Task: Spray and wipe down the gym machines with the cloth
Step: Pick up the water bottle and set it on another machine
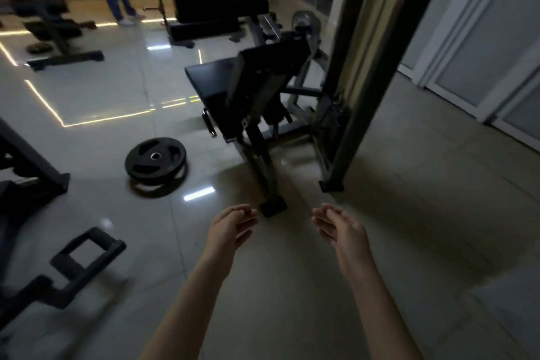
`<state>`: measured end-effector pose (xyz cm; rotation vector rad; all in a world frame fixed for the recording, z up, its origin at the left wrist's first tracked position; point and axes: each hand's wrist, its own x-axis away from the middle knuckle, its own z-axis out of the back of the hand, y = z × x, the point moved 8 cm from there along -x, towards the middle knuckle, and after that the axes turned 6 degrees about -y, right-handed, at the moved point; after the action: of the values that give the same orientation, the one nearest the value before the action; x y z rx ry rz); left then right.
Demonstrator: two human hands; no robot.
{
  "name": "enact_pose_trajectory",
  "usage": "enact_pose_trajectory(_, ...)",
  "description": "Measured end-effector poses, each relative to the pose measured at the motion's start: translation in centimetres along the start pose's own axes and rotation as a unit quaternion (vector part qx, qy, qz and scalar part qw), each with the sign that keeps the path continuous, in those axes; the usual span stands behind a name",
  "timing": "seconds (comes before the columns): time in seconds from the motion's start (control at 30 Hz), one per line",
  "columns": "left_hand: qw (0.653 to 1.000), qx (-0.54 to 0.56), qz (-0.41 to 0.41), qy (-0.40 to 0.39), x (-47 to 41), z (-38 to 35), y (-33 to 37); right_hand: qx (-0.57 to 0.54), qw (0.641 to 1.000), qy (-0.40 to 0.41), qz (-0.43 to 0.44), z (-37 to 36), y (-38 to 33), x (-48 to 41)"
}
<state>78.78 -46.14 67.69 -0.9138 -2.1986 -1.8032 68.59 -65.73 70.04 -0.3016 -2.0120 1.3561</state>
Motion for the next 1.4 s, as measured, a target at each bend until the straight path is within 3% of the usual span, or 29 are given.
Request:
enact_pose_trajectory(0.4, 0.993, 0.002, -0.103, 0.063, -19.7, 7.5, 20.5, 0.061, 0.98, -0.179, 0.062, -24.3, -8.7, -20.2)
enact_pose_trajectory(0.63, 0.985, 0.039, -0.123, 0.111, -30.2, 13.9, 30.0, 0.076, 0.969, -0.215, 0.094, -37.3, -14.5, -30.4)
enact_pose_trajectory(0.93, 0.987, -0.027, -0.143, 0.064, -49.1, 19.1, 45.0, 0.077, 0.976, -0.16, 0.124, -51.5, -18.9, -46.0)
enact_pose_trajectory(1.17, 0.977, -0.13, -0.166, 0.022, -61.9, 16.7, 58.3, 0.056, 0.985, -0.084, 0.142, -56.5, -23.8, -56.9)
enact_pose_trajectory(1.3, 0.936, -0.261, -0.235, 0.032, -70.7, 14.6, 65.9, 0.031, 0.986, -0.056, 0.152, -59.3, -26.5, -65.0)
enact_pose_trajectory(1.4, 0.87, -0.365, -0.32, 0.087, -75.7, 12.8, 71.9, 0.025, 0.984, -0.051, 0.169, -61.7, -29.0, -71.4)
